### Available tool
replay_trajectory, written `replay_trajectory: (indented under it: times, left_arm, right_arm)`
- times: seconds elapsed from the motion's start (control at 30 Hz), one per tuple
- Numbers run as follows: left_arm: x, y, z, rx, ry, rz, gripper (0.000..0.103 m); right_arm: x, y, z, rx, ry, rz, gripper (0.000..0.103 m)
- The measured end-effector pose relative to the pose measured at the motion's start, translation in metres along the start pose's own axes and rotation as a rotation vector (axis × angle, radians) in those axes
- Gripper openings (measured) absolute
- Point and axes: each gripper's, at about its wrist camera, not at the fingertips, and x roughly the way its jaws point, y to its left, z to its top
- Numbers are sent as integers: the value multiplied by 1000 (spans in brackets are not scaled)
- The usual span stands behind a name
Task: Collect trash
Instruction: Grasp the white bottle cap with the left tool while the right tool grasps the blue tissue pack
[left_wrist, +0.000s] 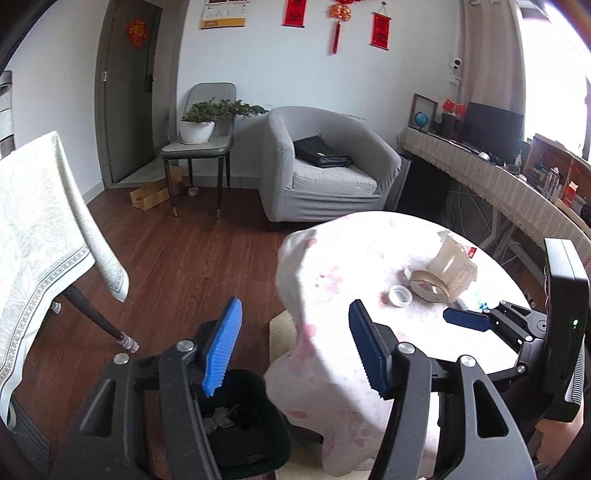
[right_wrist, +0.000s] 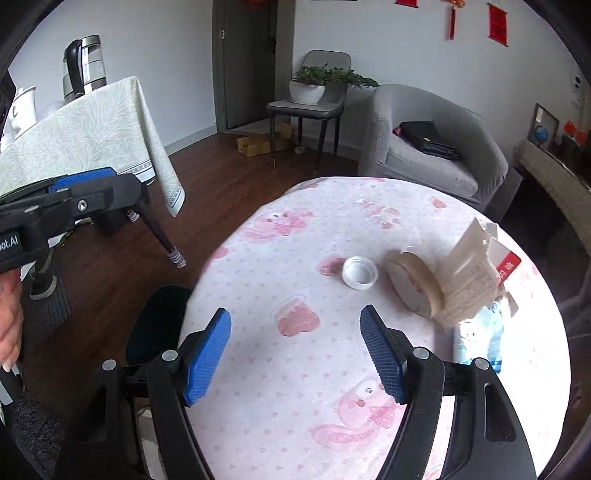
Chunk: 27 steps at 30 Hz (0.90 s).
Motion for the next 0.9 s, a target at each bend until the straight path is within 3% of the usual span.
replay_trajectory:
  times: [0.4, 0.73, 0.9]
  left_arm:
    - [35, -40, -2, 37, 38, -39, 69]
    - [67, -65, -4, 44, 72, -81, 70]
    - [83, -79, -4, 54, 91, -111, 70]
  right_arm:
    - [-18, -62, -19, 128, -23, -76, 74]
    - [-25, -102, -39, 222, -26, -140, 85]
    - [-19, -127, -46, 287, -3, -170, 86]
